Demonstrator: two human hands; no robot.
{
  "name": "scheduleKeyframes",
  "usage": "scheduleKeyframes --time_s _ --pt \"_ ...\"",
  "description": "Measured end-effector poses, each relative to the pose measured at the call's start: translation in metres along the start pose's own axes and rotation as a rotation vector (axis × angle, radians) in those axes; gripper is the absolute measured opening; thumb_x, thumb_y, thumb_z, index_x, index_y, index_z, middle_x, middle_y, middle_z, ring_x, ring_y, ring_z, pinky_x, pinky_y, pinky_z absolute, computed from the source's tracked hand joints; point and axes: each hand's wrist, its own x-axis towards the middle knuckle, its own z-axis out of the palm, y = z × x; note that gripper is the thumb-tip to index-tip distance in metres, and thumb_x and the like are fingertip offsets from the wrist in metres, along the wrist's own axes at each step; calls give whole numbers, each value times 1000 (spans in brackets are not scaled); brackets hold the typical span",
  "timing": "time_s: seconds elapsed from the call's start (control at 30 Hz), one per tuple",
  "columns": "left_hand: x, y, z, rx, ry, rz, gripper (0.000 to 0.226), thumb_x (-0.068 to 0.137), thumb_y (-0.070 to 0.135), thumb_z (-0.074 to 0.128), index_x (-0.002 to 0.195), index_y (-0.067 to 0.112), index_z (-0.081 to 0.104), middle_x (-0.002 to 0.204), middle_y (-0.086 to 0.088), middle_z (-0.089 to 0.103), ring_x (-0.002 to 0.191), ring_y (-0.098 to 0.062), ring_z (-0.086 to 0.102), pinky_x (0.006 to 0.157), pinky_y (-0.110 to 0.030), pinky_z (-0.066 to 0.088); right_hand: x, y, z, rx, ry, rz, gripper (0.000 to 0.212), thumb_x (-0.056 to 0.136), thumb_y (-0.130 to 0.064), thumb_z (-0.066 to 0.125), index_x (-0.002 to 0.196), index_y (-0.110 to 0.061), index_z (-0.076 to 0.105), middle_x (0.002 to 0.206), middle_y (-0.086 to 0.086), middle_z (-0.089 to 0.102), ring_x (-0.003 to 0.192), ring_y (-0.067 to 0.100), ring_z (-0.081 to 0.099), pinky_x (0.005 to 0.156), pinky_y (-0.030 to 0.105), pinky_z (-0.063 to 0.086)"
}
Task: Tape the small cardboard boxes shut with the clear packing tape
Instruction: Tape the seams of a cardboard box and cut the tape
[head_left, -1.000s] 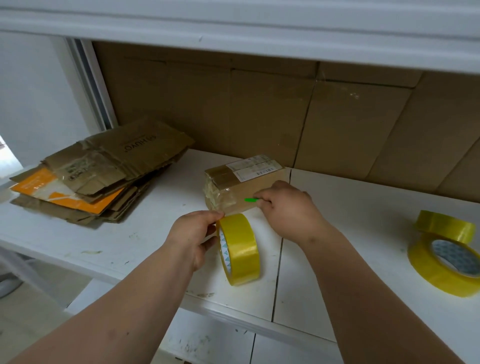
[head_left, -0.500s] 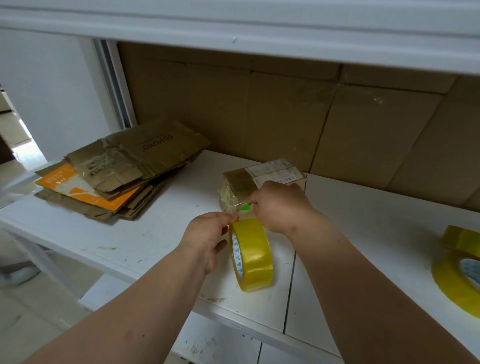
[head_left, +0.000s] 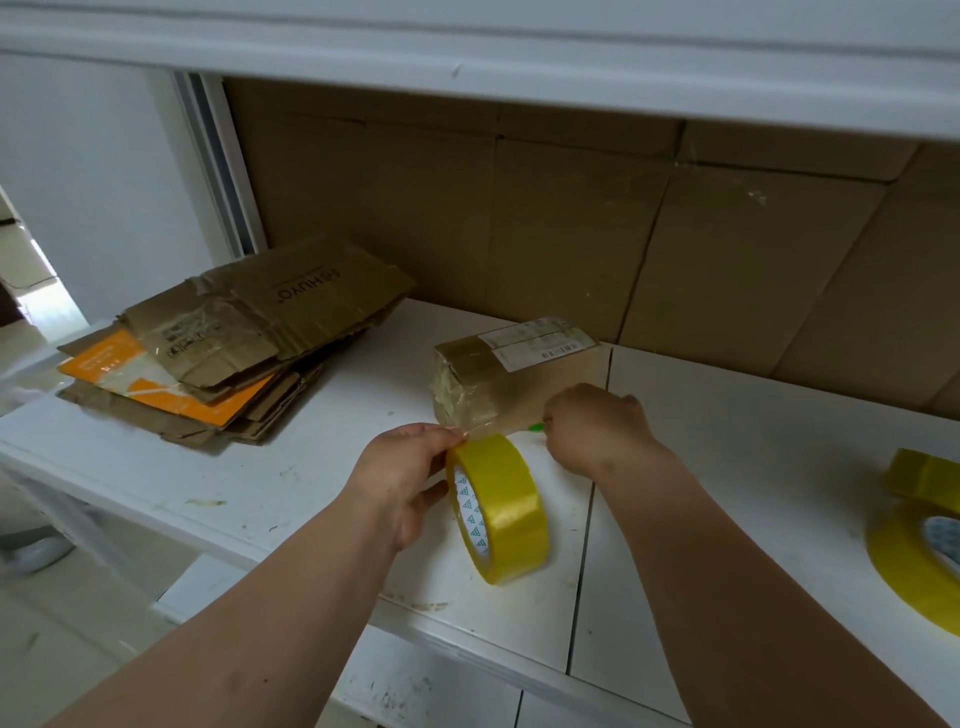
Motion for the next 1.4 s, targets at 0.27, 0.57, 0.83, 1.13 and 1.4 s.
scheduleKeyframes --time_s 0.27,0.57,0.83,1.13,1.4 --pt "0 0 3 19 -77 -3 6 83 3 71 80 8 71 100 -18 73 100 -31 66 92 -42 53 -9 7 52 45 -58 77 30 91 -15 43 110 -21 64 115 2 55 116 28 51 111 53 27" --pt "-2 1 4 31 -124 -4 8 85 3 68 79 8 70 100 -19 73 101 -33 66 94 -42 50 -14 -28 34 1546 -311 232 23 84 -40 69 83 -18 75 83 -4 74 93 19 66 105 44 40" --pt "0 1 -1 56 -107 9 10 85 9 71 92 1 72 102 -18 74 107 -35 67 94 -43 54 -10 -37 32 1693 -237 250 13 75 -12 75 82 -8 65 84 14 68 90 33 64 97 54 49" --pt "20 22 -6 752 221 582 39 98 29 55 136 26 50 128 -6 54 110 -27 58 97 -42 50 -17 -44 27 1616 -131 170 10 72 -14 76 67 -19 68 100 23 72 93 38 67 96 59 49" --pt "61 45 5 1358 -113 776 49 91 40 66 138 32 55 151 -2 41 137 -23 40 113 -38 35 -21 -39 29 1606 -101 135 12 72 -14 76 70 -16 64 91 21 69 86 29 61 92 52 50"
